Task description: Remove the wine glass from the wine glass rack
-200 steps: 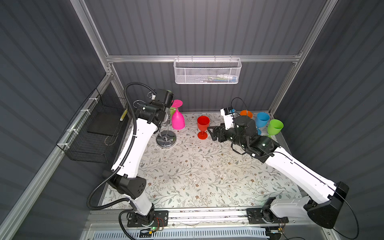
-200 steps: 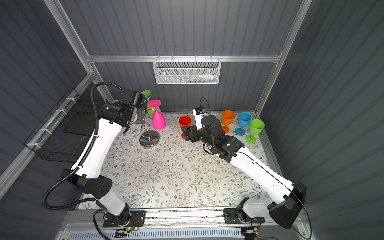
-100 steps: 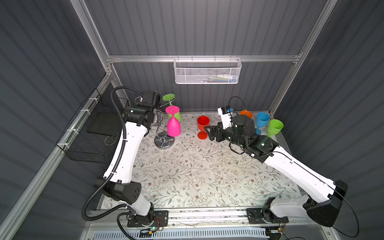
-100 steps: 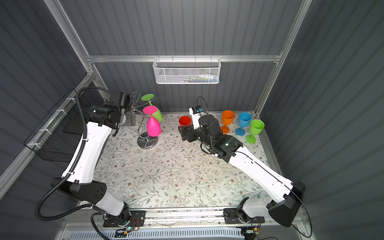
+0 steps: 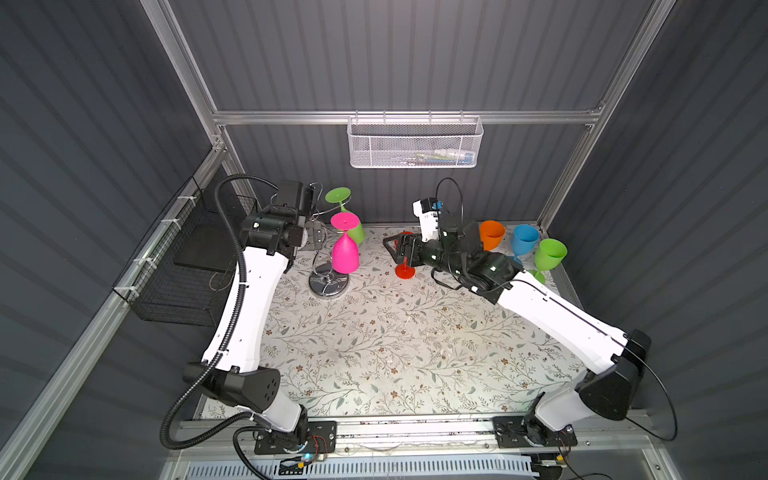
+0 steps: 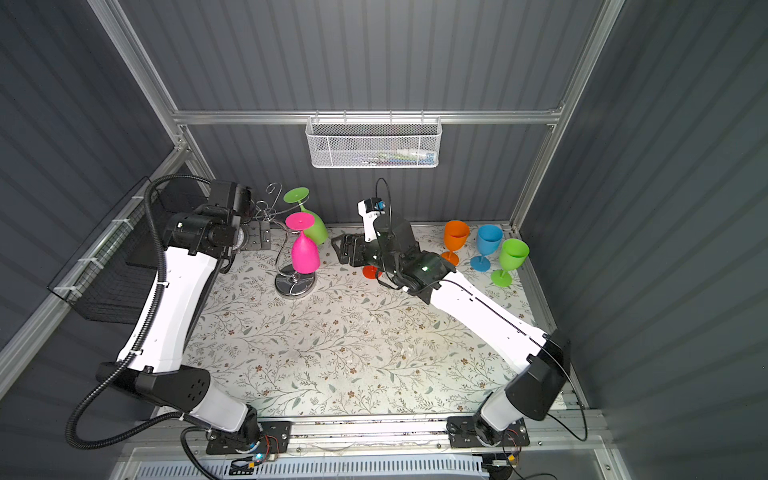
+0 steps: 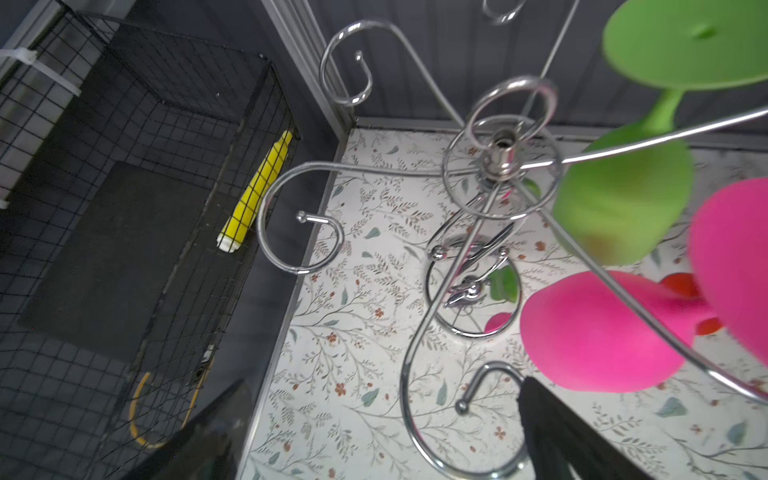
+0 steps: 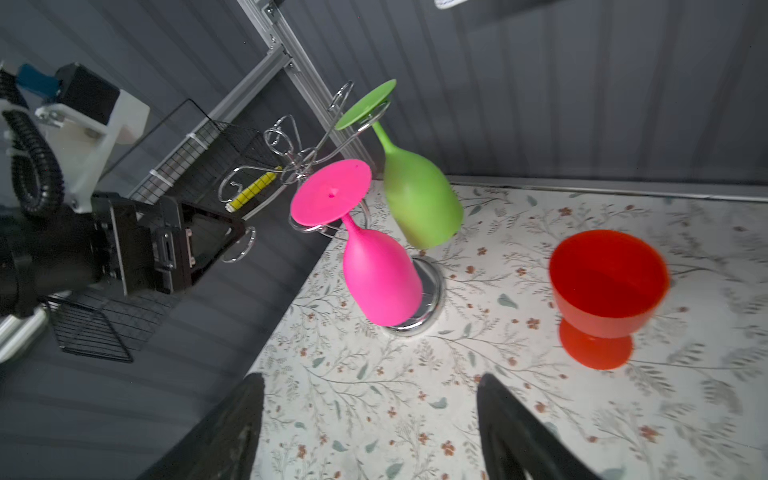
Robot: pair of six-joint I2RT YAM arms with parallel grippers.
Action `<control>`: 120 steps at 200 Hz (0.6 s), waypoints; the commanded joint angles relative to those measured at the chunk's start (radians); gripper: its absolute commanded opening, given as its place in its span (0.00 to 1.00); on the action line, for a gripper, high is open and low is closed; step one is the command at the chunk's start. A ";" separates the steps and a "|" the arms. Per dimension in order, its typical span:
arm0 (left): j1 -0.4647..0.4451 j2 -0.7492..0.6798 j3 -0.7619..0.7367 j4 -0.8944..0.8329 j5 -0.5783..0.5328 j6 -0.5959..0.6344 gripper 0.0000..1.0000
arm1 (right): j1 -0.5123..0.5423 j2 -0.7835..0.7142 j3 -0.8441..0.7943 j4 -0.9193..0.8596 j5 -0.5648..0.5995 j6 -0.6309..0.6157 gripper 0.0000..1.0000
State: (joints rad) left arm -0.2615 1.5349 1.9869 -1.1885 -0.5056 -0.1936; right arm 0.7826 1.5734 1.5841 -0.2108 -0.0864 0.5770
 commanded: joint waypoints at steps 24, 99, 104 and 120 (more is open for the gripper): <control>0.005 -0.152 -0.161 0.233 0.211 0.039 1.00 | 0.002 0.105 0.089 0.167 -0.122 0.293 0.74; 0.005 -0.270 -0.395 0.508 0.411 0.128 1.00 | -0.016 0.250 0.174 0.301 -0.154 0.540 0.63; 0.005 -0.279 -0.413 0.527 0.426 0.134 1.00 | -0.017 0.258 0.180 0.306 -0.157 0.550 0.62; 0.005 -0.314 -0.476 0.582 0.478 0.148 1.00 | -0.020 0.289 0.205 0.317 -0.169 0.577 0.60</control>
State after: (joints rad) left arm -0.2600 1.2873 1.5753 -0.7410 -0.1436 -0.1005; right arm 0.7715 1.8271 1.7363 0.0467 -0.2291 1.0737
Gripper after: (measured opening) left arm 0.997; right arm 0.608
